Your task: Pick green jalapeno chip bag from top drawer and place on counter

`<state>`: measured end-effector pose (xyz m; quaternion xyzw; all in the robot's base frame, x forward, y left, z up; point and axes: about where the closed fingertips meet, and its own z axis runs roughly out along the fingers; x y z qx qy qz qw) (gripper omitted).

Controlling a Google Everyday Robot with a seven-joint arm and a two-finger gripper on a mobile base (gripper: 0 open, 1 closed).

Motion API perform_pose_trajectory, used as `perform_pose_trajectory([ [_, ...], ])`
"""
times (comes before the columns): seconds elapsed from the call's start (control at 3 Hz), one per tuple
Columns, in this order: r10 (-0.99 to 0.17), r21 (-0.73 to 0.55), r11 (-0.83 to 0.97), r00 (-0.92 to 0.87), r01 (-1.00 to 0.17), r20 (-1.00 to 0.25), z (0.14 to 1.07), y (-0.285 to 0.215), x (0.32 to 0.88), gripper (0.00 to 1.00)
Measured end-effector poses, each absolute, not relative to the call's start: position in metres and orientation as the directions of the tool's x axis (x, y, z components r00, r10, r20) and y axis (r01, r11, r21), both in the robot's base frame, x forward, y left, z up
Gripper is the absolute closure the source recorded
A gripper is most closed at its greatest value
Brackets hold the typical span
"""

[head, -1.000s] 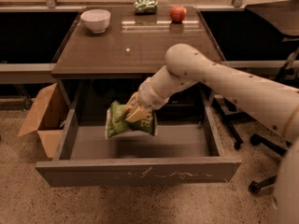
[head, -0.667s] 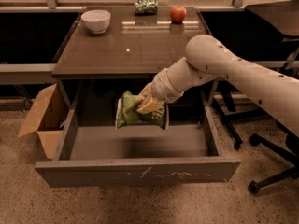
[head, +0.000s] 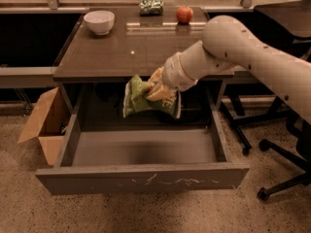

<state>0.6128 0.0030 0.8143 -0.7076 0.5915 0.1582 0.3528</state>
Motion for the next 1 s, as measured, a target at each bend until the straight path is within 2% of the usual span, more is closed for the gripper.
perform_pose_trajectory([
  [0.33,-0.742,-0.471,-0.029,0.335,-0.881,-0.581,0.887,-0.012,0.635,1.00],
  [0.67,-0.738,-0.539,0.003,0.361,-0.843,-0.570,0.931,-0.024,0.665,1.00],
  [1.0,-0.710,-0.528,0.042,0.347,-0.848,-0.613,0.940,-0.030,0.706,1.00],
])
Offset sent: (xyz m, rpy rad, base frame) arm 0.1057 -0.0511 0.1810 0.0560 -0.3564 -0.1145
